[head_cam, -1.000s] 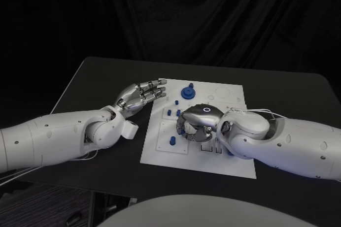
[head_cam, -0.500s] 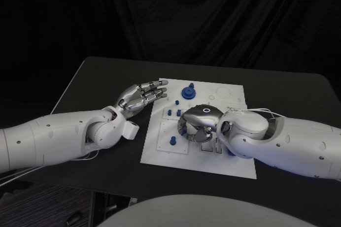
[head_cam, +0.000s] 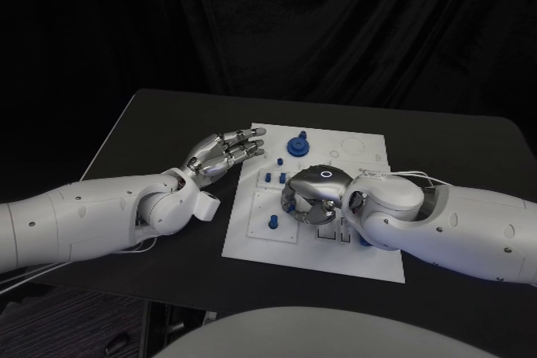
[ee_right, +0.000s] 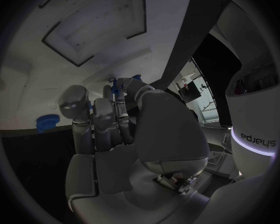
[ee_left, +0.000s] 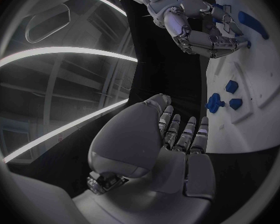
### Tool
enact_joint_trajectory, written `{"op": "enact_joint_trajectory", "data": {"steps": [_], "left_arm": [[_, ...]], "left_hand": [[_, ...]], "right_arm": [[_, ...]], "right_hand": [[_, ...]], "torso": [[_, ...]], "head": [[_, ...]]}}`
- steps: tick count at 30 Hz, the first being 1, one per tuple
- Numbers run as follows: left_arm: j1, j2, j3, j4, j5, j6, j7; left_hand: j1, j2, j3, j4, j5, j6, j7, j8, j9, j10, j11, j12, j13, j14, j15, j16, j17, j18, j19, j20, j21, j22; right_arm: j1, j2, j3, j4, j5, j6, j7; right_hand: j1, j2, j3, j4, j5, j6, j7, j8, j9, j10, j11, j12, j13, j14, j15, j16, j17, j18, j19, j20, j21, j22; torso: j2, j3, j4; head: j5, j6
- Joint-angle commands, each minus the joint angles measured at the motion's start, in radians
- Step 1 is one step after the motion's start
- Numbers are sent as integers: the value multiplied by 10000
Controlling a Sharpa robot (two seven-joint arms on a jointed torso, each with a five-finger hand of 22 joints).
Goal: Assemble the parts on the task board
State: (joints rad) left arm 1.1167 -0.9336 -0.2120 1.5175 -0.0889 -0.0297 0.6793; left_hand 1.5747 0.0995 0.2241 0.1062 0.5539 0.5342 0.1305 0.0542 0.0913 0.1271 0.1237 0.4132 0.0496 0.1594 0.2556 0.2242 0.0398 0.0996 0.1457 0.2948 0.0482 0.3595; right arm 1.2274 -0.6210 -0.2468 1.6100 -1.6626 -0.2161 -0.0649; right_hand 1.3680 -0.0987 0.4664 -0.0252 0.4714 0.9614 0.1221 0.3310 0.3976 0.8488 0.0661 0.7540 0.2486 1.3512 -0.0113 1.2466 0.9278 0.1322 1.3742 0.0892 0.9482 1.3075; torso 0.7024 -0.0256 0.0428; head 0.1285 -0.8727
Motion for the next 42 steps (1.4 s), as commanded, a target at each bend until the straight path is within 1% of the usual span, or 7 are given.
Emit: {"op": "enact_joint_trajectory", "data": {"steps": [1, 8, 15, 19, 33, 42], "left_arm": [[-26, 15, 8, 9, 41, 165, 1116], [-48, 16, 8, -1, 41, 190, 1109], [-69, 11, 8, -14, 41, 207, 1101], [-81, 14, 8, -26, 41, 217, 1100], [-131, 12, 8, -48, 41, 257, 1082], [-154, 18, 8, -55, 41, 274, 1073]], "left_hand": [[-27, 108, 50, 6, 64, 39, 21, 50, -2, -3, 84, 51, 12, -54, -12, 36, 10, -124, 77, -5, 52, -1], [-35, 112, 70, 11, 69, 73, 36, 58, 3, 7, 97, 64, 14, -56, -12, 39, 11, -129, 88, -5, 54, 7], [-37, 112, 75, 12, 71, 78, 38, 60, 4, 10, 101, 71, 15, -57, -12, 39, 11, -130, 92, -5, 55, 12], [-37, 112, 75, 12, 71, 78, 38, 60, 4, 10, 101, 71, 15, -57, -12, 39, 11, -130, 92, -5, 55, 12], [-50, 120, 117, 20, 82, 130, 62, 73, 12, 31, 128, 102, 18, -59, -10, 46, 11, -139, 103, -5, 56, 4], [-50, 120, 117, 20, 82, 130, 62, 73, 12, 31, 128, 102, 18, -59, -10, 46, 11, -139, 103, -5, 56, 4]], "right_arm": [[13, -4, -1, 21, -139, -51, -191], [13, -13, -1, 57, -467, -6, -270], [13, -16, -1, 101, -614, 97, -361], [13, -20, -1, 112, -717, 163, -428], [14, -8, -1, 128, -1007, 447, -775], [14, 23, -1, 140, -1043, 407, -776]], "right_hand": [[163, 20, -4, -86, -73, -16, 91, -60, -13, -89, 4, 66, 27, -60, -7, -59, -5, -108, -76, -1, -49, 1005], [373, -45, -17, -342, -380, -40, 130, -215, -56, -62, 31, 81, 87, -145, 9, -138, -99, -92, -129, 11, -139, 994], [480, -100, 0, -489, -495, -139, 175, -379, -116, -31, 67, 45, 102, -217, 31, -200, -171, -77, -187, 24, -226, 979], [500, -108, 7, -517, -513, -164, 186, -417, -130, -35, 79, 29, 103, -238, 39, -220, -199, -70, -208, 28, -268, 970], [491, -118, 7, -548, -587, -134, 213, -473, -146, -87, 119, -55, 92, -349, 73, -323, -345, -36, -315, 52, -473, 921], [479, -124, 4, -554, -603, -175, 227, -520, -161, -95, 129, -80, 91, -373, 84, -338, -356, -31, -341, 62, -505, 914]], "torso": [[-2, 0, -2], [0, 0, -2], [-1, -2, -2], [-1, -2, -1], [0, -2, -1], [0, -2, -1]], "head": [[21, 1], [66, 1], [124, 1], [161, 1], [214, 1], [242, 1]]}}
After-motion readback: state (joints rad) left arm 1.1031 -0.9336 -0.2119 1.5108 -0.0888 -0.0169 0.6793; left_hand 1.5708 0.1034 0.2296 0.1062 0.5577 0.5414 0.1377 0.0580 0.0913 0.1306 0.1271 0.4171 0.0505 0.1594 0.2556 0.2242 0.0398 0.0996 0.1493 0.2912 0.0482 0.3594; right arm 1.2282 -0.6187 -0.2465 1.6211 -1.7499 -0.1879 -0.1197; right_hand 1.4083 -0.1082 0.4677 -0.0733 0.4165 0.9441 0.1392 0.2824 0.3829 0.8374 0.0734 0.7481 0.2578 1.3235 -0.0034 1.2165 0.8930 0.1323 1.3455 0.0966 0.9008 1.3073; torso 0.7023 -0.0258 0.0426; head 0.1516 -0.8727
